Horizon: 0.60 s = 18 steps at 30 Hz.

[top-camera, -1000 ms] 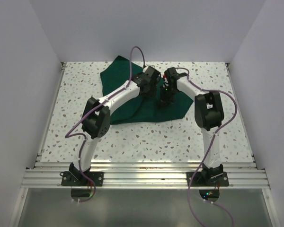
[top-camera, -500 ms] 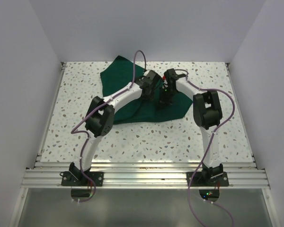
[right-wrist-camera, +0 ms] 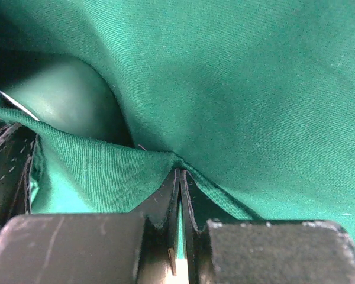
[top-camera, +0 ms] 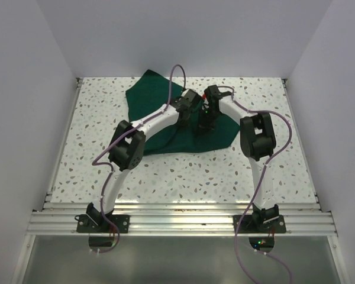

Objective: Prepare the surgical pack

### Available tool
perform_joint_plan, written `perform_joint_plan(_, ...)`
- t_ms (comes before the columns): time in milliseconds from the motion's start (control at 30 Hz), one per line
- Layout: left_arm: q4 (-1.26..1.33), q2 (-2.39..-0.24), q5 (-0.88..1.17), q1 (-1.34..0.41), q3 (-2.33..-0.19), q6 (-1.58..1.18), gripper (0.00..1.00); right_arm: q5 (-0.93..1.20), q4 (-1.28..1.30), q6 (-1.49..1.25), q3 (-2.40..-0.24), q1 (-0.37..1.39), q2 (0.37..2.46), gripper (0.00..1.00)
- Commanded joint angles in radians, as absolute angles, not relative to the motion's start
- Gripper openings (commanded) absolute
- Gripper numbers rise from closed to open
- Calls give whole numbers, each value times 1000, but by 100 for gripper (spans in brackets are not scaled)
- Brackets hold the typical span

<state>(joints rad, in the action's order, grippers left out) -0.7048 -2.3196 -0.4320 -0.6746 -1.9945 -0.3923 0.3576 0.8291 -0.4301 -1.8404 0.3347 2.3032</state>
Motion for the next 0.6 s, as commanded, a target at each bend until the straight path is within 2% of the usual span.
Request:
perform_joint_plan(0,-652,-2332,-463,-669,-2037,-345,38,362,844,-433,-1896,334,2316,4)
perform_joint_plan(67,-653,-2329,-462,-669,-2045,-337,26,364,847,-430,-1899,334,2321,4)
perform_joint_plan(100,-657,-2321,-460,-666,-2048,-333,16,362,848,-428,-1905,336,2322,4)
perform_joint_plan(200,-661,-2295,-445,-666,-2054,-321,0,362,853,-426,-1917,336,2332,4)
perform_joint_plan(567,-627,-2114,-354,-667,-1973,-311,0,360,862,-420,-1928,336,2350,4)
